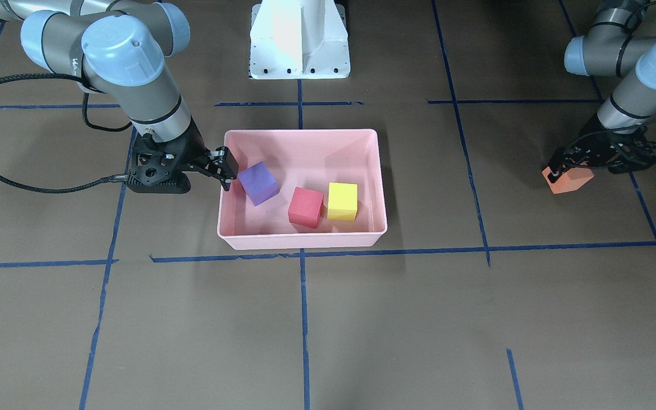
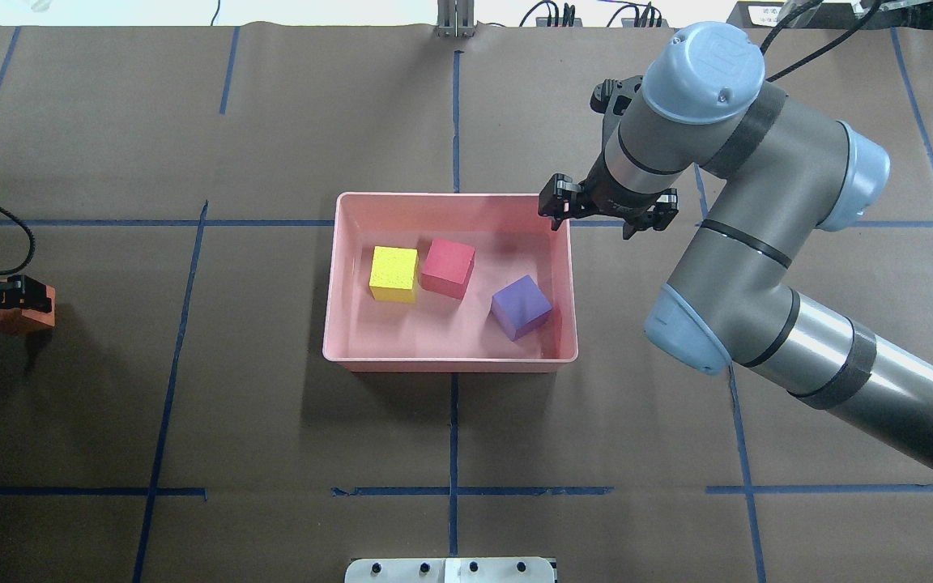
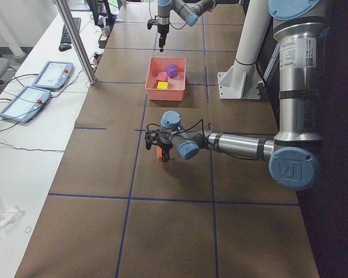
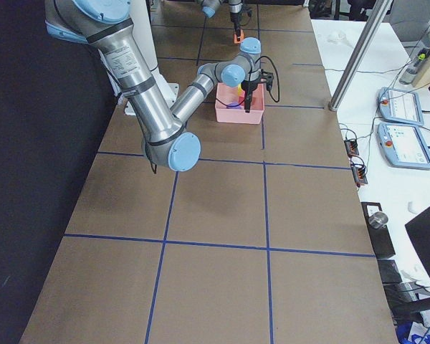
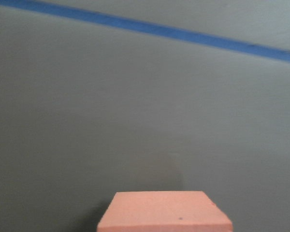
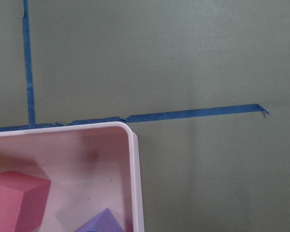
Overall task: Place blocks into pink bin with both arms
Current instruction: 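Grasp the orange block with the left gripper while the right gripper rises, then carry the orange block into the bin with the left gripper and release it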
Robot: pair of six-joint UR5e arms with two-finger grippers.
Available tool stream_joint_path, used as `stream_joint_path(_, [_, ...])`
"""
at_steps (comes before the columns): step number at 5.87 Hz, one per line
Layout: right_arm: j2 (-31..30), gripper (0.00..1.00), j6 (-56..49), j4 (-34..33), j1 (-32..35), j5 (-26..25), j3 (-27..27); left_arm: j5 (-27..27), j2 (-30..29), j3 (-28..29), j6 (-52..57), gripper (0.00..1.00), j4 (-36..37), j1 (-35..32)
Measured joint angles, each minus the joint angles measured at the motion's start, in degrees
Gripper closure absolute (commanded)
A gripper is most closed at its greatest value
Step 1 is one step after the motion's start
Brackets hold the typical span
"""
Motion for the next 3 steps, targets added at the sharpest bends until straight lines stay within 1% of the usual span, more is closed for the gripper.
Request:
stream_joint_path(1, [-2.0,0.0,-3.4,0.0,0.9,0.3,1.5,0.0,-2.0,-2.5,0.0,0.59,1.0,-0.1])
stream_joint_path(2, [-5.0,0.0,-8.0,0.0,2.9,1.7,3.2,0.0,-5.5,-4.1,-0.1,0.59,2.8,0.0])
stream_joint_path(3, [-8.6,0.0,-13.9,0.0,5.9,4.4,4.8,0.0,-10.3,-4.9,-0.3,0.59,5.6,0.3])
